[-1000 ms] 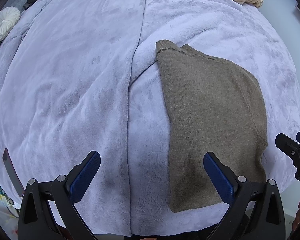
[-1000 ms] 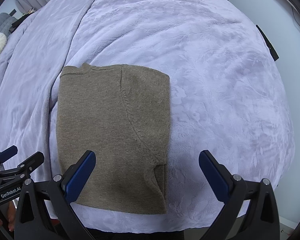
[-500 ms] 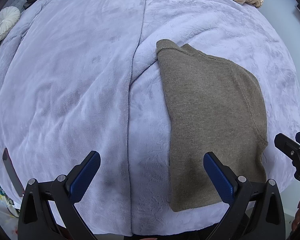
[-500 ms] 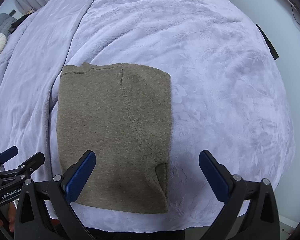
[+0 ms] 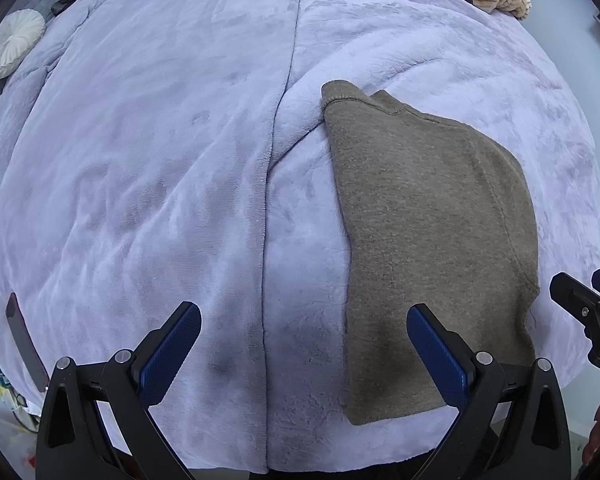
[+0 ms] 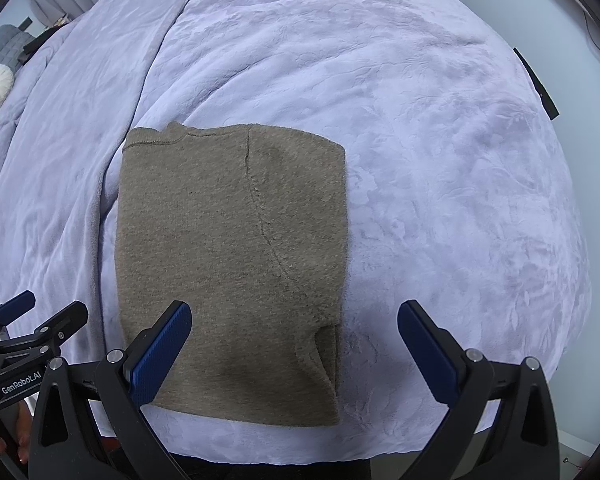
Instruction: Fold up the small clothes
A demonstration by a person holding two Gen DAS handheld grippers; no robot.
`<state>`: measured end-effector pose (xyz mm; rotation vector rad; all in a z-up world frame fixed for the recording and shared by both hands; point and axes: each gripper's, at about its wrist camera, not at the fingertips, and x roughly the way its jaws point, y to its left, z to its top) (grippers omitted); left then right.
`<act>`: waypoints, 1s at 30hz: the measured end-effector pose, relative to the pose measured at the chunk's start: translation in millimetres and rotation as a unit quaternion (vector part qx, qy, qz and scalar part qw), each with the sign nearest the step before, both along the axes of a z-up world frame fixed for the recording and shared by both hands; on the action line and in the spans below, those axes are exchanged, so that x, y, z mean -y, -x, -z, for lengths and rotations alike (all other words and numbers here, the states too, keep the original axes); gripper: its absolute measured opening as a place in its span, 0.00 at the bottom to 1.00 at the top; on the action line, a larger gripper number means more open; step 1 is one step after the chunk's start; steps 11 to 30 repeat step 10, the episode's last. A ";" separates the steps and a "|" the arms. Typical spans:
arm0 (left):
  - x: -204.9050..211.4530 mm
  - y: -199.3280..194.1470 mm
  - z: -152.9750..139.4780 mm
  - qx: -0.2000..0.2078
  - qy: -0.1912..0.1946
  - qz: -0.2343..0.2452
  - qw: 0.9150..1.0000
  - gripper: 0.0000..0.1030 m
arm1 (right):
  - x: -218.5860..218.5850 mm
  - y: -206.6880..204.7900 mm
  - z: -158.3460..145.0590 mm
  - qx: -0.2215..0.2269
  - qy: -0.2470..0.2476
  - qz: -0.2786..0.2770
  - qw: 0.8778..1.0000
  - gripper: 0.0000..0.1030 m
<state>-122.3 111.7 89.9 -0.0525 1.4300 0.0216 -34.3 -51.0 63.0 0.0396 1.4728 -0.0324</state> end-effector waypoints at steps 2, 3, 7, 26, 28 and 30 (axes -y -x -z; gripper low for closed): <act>-1.6 0.1 -0.2 0.003 -0.002 -0.003 1.000 1.00 | -1.7 1.3 1.0 -0.001 -0.001 0.000 1.000 1.00; -2.4 0.4 -1.0 0.006 -0.001 -0.004 1.000 1.00 | -2.7 2.8 1.6 -0.002 -0.001 0.000 1.000 1.00; -4.6 -0.3 -3.6 0.016 0.003 -0.001 1.000 1.00 | -3.3 2.1 3.5 -0.005 0.000 -0.001 1.000 1.00; -4.0 0.3 -2.6 0.011 0.007 0.003 1.000 1.00 | 0.5 -1.5 4.8 -0.008 0.000 -0.003 1.000 1.00; -4.0 0.3 -2.6 0.011 0.007 0.003 1.000 1.00 | 0.5 -1.5 4.8 -0.008 0.000 -0.003 1.000 1.00; -4.0 0.3 -2.6 0.011 0.007 0.003 1.000 1.00 | 0.5 -1.5 4.8 -0.008 0.000 -0.003 1.000 1.00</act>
